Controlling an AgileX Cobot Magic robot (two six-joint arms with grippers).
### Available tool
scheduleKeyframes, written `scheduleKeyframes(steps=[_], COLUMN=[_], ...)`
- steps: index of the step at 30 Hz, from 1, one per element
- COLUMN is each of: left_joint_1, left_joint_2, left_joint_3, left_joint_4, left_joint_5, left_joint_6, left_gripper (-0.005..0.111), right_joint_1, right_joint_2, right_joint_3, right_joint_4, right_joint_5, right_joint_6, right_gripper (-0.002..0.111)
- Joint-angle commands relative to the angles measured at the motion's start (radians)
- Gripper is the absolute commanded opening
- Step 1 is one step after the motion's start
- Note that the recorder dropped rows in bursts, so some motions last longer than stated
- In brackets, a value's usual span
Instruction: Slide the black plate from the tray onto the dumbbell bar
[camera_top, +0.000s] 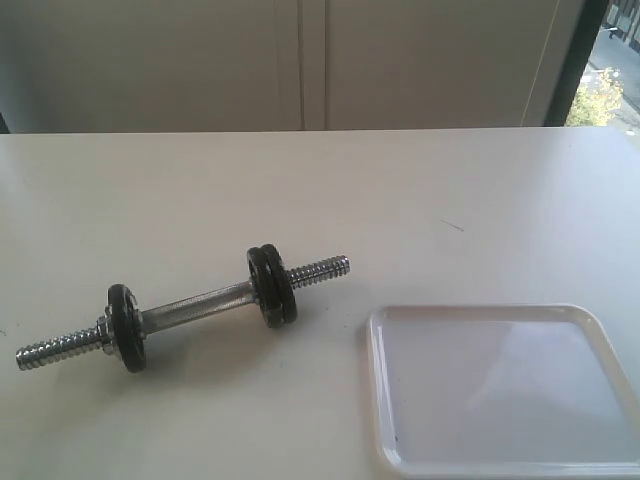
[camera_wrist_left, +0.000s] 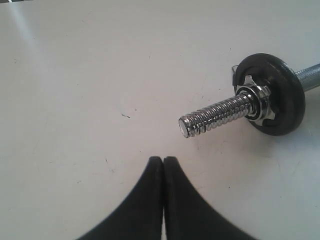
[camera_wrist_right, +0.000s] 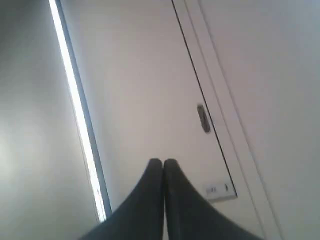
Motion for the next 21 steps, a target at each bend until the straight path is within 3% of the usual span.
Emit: scheduleKeyframes(steps=[1,10,16,17,19,20,21], left_joint_1=[-0.002,-0.002,-0.002,-0.002,-0.002,-0.002,-0.002], left_joint_2=[-0.004,-0.004,-0.004,-0.004,-0.004,-0.004,-0.004], left_joint_3=[0.005,0.005,0.005,0.005,0.005,0.005,0.005], left_joint_4=[-0.012,-0.012,-0.012,-0.012,-0.012,-0.012,-0.012], left_joint_5=[-0.004,-0.004,-0.004,-0.004,-0.004,-0.004,-0.004], left_joint_6=[0.0,0.0,0.0,0.0,0.0,0.0,0.0], left_gripper=[0.0,0.0,0.0,0.0,0.0,0.0,0.0], right_joint_1=[-0.003,-0.003,-0.003,-0.003,-0.003,-0.003,-0.003], right_joint_2=[-0.179,-0.469,-0.502,-0.502,-0.502,-0.502,-0.502], right_joint_3=[-0.002,-0.002,0.027,0.055,0.102,0.15,0.171], right_joint_4=[0.003,-0.018,-0.248,-0.34,-0.62,-0.84,-0.933], right_joint_5=[-0.038,-0.16,0.056,0.134,0.228,0.24,0.24], right_joint_6=[-0.012,-0.066,-0.083,-0.041,0.247,0.523,0.637], right_gripper=[0.0,0.0,0.0,0.0,0.0,0.0,0.0])
